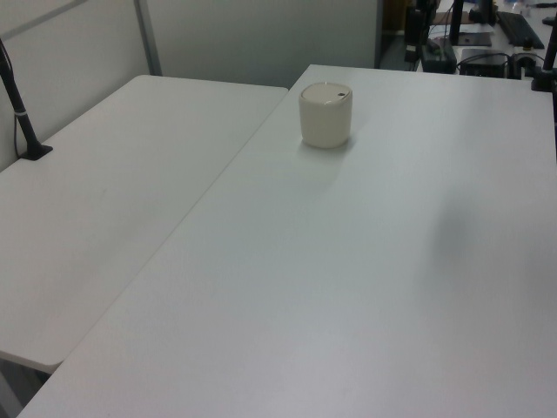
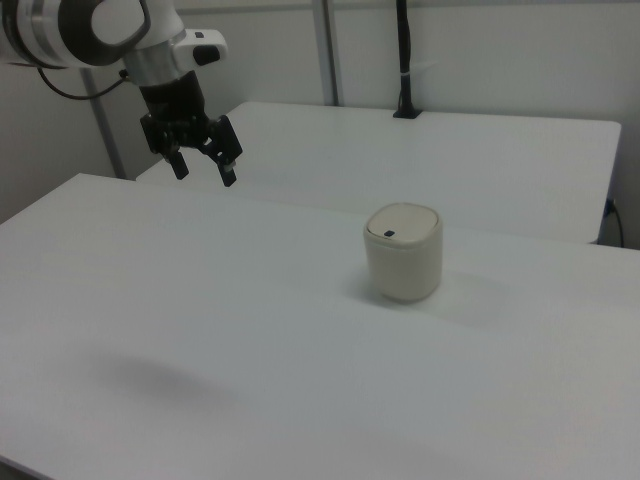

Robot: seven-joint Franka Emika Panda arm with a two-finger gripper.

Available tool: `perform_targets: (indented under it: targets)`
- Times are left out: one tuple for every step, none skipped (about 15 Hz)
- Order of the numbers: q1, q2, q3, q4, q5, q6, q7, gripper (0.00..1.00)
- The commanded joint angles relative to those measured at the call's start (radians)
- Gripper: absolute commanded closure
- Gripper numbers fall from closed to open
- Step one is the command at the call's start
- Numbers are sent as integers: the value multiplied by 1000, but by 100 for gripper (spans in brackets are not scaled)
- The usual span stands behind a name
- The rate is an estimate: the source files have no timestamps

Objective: Open the trash bin
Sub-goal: 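Move the gripper over the cream trash bin and lower toward the lid tab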

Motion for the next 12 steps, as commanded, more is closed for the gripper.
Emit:
perform_targets:
  targets:
    - [5,-12,0,1,17,-55,0,0]
    - [5,-12,0,2,17,-56,2,0]
    - [5,-12,0,1,17,-56,2,0]
    - [5,-12,0,2,17,-56,3,0]
    - [5,-12,0,3,17,-56,3,0]
    - [4,-12,0,3,17,-56,-1,0]
    - [4,-12,0,1,19,-54,-1,0]
    - [2,-12,-2,2,20,-54,-1,0]
    - [1,-10,-2,1,20,-51,-3,0]
    - [-1,-7,-2,1,23,-48,-11,0]
    - [-2,-4,-2,1,25,-45,-24,0]
    - [-4,0,-3,2,25,-42,-55,0]
